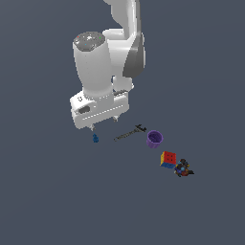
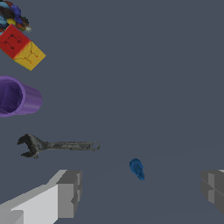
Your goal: Pick up a designated object from a clutter of objects.
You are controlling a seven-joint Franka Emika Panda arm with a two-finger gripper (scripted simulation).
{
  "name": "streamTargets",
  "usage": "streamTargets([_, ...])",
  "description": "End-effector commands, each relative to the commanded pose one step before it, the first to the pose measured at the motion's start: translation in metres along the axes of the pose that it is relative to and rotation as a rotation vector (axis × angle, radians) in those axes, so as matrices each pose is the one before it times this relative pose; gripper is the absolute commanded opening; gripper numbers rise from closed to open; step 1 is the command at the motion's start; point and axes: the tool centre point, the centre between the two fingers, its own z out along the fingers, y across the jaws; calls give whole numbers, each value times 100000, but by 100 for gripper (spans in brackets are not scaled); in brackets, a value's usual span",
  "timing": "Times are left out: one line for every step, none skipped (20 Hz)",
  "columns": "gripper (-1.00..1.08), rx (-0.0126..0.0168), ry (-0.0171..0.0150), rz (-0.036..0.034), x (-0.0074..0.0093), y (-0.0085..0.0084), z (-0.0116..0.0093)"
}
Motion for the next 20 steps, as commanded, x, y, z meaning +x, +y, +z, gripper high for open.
streamTargets([100,-33,-294,-5452,-591,523,1113])
streamTargets([100,9,-119,-2123,-251,183,438])
streamTargets([100,15,-116,-2125,-257,172,437])
streamTargets([100,21,-113,-2126,-263,161,436])
streamTargets([100,27,-110,-2129,-269,150,434])
streamTargets([100,33,-106,-2130,-274,139,433])
streamTargets([100,38,-102,-2131,-279,128,431])
streamTargets([100,44,-98,-2132,-284,117,430])
streamTargets([100,49,-94,-2135,-288,105,428])
streamTargets([100,54,-89,-2136,-292,94,427])
streamTargets([100,59,-84,-2136,-295,82,425])
streamTargets([100,63,-79,-2138,-298,70,423])
streamTargets([100,68,-74,-2141,-299,58,421])
streamTargets([100,72,-68,-2139,-302,47,420])
streamTargets([100,76,-63,-2143,-303,34,418])
streamTargets([100,79,-57,-2143,-304,22,416])
streamTargets([100,83,-51,-2144,-305,10,414])
streamTargets([100,86,-45,-2145,-305,-2,412])
streamTargets([100,89,-38,-2145,-304,-14,410])
streamTargets([100,90,-31,-2113,-299,-26,401])
